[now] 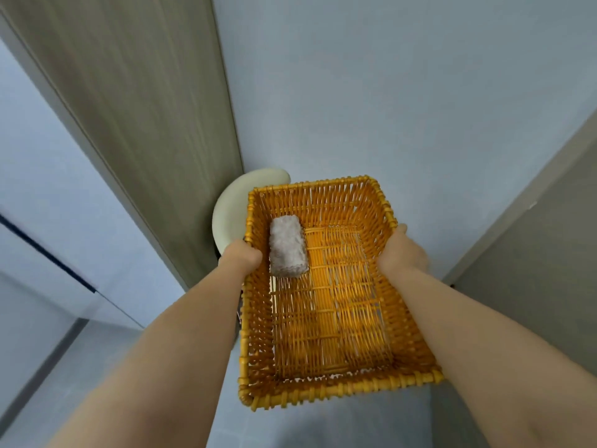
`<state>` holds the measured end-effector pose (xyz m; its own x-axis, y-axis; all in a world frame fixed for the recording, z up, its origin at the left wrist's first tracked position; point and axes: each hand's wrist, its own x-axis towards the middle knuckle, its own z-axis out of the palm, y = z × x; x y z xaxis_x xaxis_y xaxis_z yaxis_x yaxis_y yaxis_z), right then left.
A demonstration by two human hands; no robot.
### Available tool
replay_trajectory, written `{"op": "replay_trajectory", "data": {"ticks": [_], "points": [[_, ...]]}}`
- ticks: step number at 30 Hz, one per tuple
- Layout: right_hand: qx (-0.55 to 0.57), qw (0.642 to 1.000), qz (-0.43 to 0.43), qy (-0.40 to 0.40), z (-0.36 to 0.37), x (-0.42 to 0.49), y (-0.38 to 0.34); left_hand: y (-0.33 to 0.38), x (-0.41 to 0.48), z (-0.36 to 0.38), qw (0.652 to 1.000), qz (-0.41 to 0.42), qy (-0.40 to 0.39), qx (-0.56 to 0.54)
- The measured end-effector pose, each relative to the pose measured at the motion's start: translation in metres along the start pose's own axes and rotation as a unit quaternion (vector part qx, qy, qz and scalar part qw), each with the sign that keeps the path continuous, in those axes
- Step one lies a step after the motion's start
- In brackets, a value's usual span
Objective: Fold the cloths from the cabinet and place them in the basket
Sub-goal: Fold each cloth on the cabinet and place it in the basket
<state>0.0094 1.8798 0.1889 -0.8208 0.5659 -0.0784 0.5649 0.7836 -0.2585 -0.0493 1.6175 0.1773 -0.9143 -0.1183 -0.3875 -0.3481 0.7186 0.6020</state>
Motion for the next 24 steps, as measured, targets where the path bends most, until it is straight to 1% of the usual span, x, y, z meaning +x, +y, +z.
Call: {"op": "replay_trajectory", "data": {"ticks": [4,8,12,16,24], "points": [[-0.002,1.000,0.006,-0.007,0.001,-0.025,-0.032,-0.027,-0.007,-0.032,1.000,-0.006,-0.002,-0.006],[0.014,1.000,-0.006,-0.023,0.005,-0.060,-0.069,-0.062,-0.015,-0.069,1.000,-0.016,-0.007,-0.015],[0.011,0.999,-0.018,-0.037,0.021,-0.103,-0.107,-0.108,-0.023,-0.108,0.999,-0.032,-0.007,-0.008],[0.012,0.999,-0.023,-0.045,0.039,-0.141,-0.139,-0.160,-0.029,-0.136,0.998,-0.044,-0.012,-0.030],[-0.008,0.998,-0.022,-0.052,0.066,-0.202,-0.182,-0.230,-0.046,-0.176,0.996,-0.065,-0.013,-0.052]]}}
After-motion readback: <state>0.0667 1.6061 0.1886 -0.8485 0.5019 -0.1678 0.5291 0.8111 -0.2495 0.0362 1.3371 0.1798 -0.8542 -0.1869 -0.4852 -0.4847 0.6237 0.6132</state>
